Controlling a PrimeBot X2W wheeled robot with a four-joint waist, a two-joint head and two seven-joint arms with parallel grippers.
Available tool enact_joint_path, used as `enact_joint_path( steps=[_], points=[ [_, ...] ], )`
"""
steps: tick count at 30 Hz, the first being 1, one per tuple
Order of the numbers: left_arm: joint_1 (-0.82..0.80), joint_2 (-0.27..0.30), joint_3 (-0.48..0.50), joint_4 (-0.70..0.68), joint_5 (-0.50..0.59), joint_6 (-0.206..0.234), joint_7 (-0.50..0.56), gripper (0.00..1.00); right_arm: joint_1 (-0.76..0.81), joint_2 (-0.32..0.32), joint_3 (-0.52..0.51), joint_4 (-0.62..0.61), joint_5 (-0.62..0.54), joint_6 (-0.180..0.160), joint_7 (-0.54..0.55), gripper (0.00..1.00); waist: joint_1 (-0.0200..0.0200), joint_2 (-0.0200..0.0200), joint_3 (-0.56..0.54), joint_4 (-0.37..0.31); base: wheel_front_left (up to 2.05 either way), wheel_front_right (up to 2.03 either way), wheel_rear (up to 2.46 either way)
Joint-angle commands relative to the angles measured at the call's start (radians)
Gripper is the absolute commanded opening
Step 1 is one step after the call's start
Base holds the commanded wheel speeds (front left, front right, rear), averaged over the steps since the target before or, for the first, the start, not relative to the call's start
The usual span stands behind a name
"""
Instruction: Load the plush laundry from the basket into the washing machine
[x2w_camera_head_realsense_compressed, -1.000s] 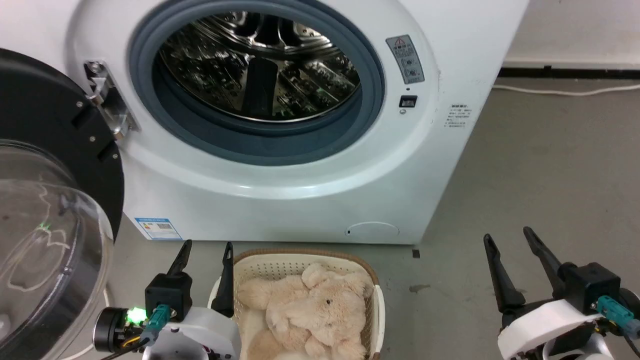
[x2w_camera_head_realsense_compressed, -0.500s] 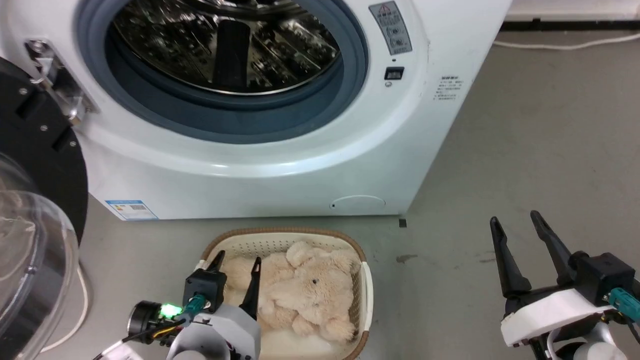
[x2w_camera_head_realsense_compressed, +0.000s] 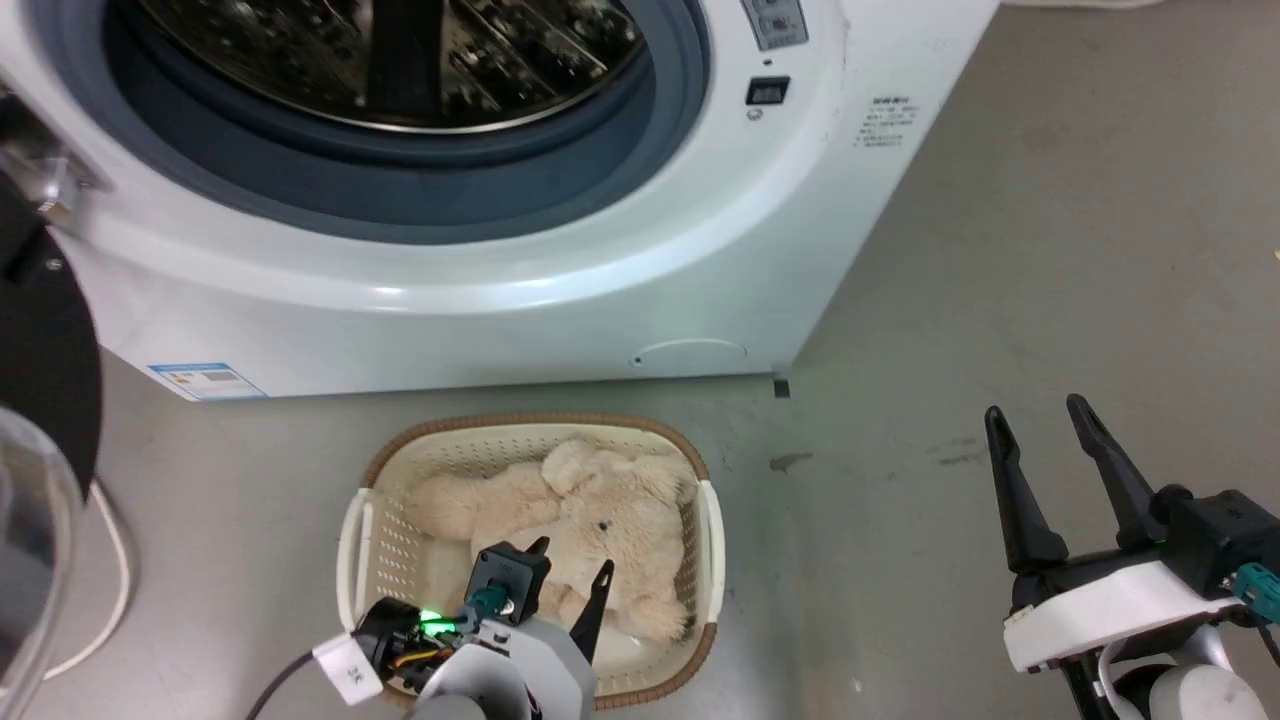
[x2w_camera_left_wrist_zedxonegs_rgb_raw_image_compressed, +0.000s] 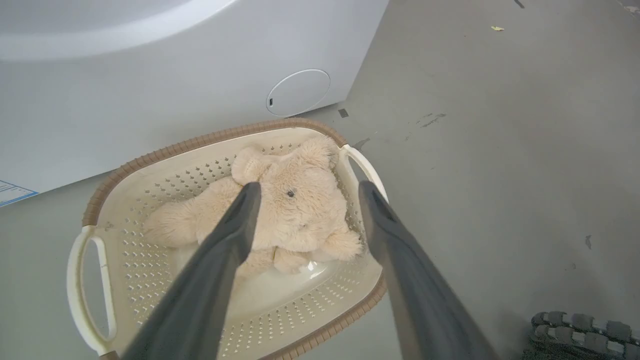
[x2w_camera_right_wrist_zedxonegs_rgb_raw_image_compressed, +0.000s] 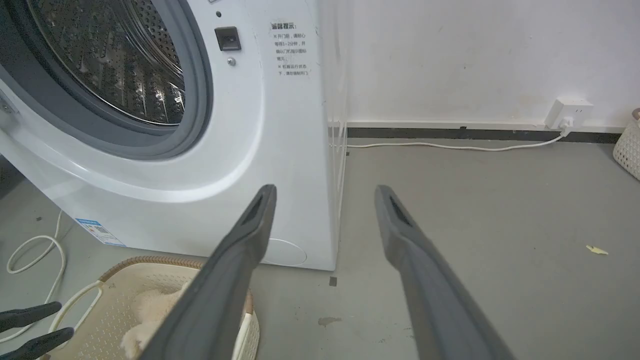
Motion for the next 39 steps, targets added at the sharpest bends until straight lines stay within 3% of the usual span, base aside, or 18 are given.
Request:
enact_joint_path(
  steps=[1,10,17,28,34,39],
  points=[
    [-0.032,0.018,-0.019,0.021,-0.018,-0.005,0.003,1.00,-0.022,0.000,-0.002,-0.003,0.009,0.000,-0.010,1.00,-0.0001,0.0000,0.015,-0.007,0.00,0.00,0.00],
    [-0.139,0.070,-0.088,0.164,-0.072,0.012,0.021,1.00,-0.043,0.000,-0.008,-0.008,0.032,0.000,-0.029,1.00,-0.0001,0.0000,0.085,-0.025,0.00,0.00,0.00],
    [-0.231,0.110,-0.236,0.261,0.027,0.085,0.036,1.00,-0.061,0.000,-0.003,-0.020,0.026,0.000,-0.043,1.00,-0.0001,0.0000,0.138,-0.037,0.00,0.00,0.00],
    [-0.339,0.138,-0.274,0.379,-0.045,0.100,-0.010,1.00,-0.094,0.000,-0.006,-0.030,0.056,0.001,-0.066,1.00,-0.0001,0.0000,0.229,-0.060,0.00,0.00,0.00],
    [-0.404,0.165,-0.360,0.446,-0.023,0.084,0.017,1.00,-0.113,0.000,-0.005,-0.033,0.070,0.001,-0.079,1.00,-0.0001,0.0000,0.281,-0.073,0.00,0.00,0.00],
    [-0.473,0.185,-0.399,0.496,-0.033,0.082,-0.026,1.00,-0.133,-0.001,-0.008,-0.038,0.080,0.001,-0.089,1.00,-0.0001,0.0000,0.335,-0.085,0.00,0.00,0.00]
  ],
)
